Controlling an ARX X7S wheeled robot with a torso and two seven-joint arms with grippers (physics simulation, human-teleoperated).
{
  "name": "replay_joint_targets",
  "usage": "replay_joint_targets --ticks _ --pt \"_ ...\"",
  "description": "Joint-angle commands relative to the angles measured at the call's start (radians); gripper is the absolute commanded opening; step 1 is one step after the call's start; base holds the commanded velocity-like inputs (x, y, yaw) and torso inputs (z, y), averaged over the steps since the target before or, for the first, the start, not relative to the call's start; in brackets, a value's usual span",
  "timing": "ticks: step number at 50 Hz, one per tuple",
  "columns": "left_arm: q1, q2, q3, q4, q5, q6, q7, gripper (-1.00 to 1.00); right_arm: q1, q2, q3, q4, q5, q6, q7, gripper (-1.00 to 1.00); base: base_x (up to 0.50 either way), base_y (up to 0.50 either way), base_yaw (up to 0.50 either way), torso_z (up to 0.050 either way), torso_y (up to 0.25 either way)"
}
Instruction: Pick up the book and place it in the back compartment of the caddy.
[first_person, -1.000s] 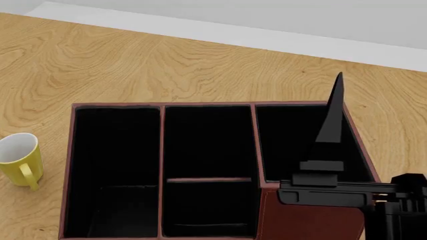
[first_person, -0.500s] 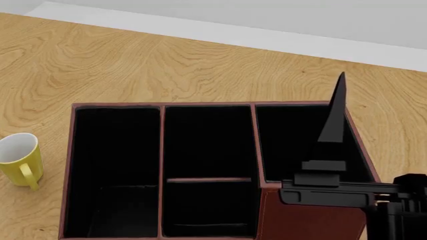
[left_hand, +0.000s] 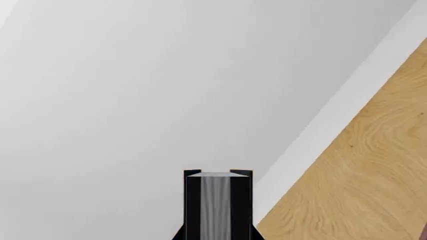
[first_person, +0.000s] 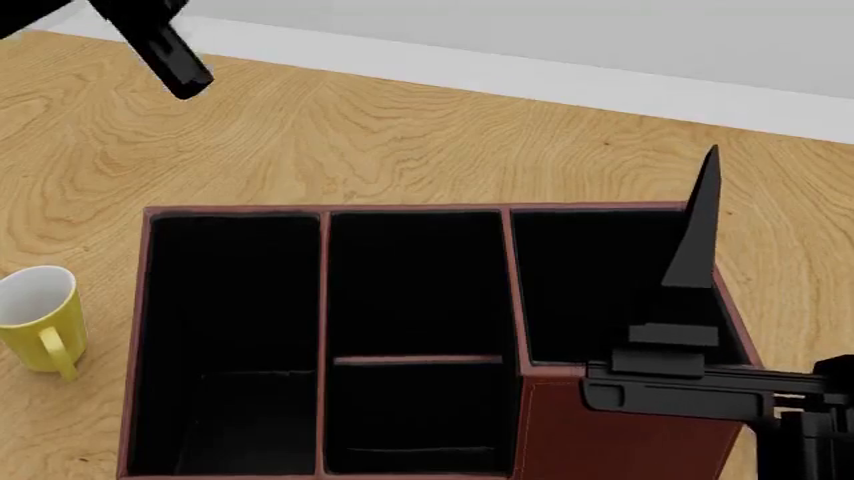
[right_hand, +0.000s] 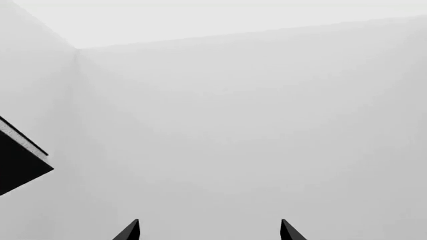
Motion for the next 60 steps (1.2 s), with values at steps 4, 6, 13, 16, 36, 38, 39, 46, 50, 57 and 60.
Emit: replay_joint_targets --ticks 4,6,13,16,36,38,39,46,50,57,60 --pt "-0.001 -0.022 0.039 0.119 0.025 -0.014 0.062 -1.00 -0.024 -0.007 0.041 -0.032 -0.002 0.011 0.007 1.00 0.00 0.00 0.00 0.000 0.002" --pt "0.001 -0.022 0.031 0.128 0.016 -0.019 0.061 -1.00 -0.025 -0.007 0.042 -0.032 -0.001 0.009 0.008 1.00 0.00 0.00 0.00 0.000 0.000" --pt "0.012 -0.034 0.043 0.198 -0.002 -0.037 0.068 -1.00 -0.022 -0.007 0.036 -0.028 -0.002 0.007 0.009 1.00 0.00 0.00 0.00 0.000 0.001" --pt "0.011 -0.041 0.060 0.231 -0.002 -0.031 0.081 -1.00 -0.022 -0.006 0.036 -0.028 -0.001 0.007 0.010 1.00 0.00 0.00 0.00 0.000 0.003" --pt "-0.002 -0.092 0.143 0.362 -0.005 -0.050 0.145 -1.00 -0.022 -0.002 0.031 -0.025 0.001 0.002 0.016 1.00 0.00 0.00 0.00 0.001 0.002" --pt "-0.002 -0.107 0.153 0.388 -0.012 -0.053 0.159 -1.00 -0.023 -0.001 0.031 -0.027 0.000 0.002 0.017 1.00 0.00 0.00 0.00 0.000 0.000" --pt "-0.001 -0.109 0.154 0.396 -0.015 -0.058 0.160 -1.00 -0.023 0.000 0.031 -0.028 0.001 0.002 0.019 1.00 0.00 0.00 0.00 0.000 0.000" --pt "-0.058 -0.087 0.215 0.407 -0.012 -0.172 0.187 -1.00 -0.014 0.004 0.023 -0.036 -0.001 0.013 0.029 1.00 0.00 0.00 0.00 0.000 0.001" --pt "-0.098 -0.069 0.242 0.429 -0.009 -0.221 0.195 -1.00 -0.017 0.004 0.022 -0.034 -0.002 0.009 0.028 1.00 0.00 0.00 0.00 0.000 0.003" --pt "-0.164 0.030 0.238 0.443 -0.069 -0.398 0.211 -1.00 -0.028 0.004 0.031 -0.041 0.009 -0.005 0.027 1.00 0.00 0.00 0.00 0.000 0.001" --pt "-0.178 0.050 0.230 0.444 -0.083 -0.406 0.224 -1.00 -0.032 0.000 0.030 -0.034 0.009 -0.016 0.021 1.00 0.00 0.00 0.00 0.003 0.000"
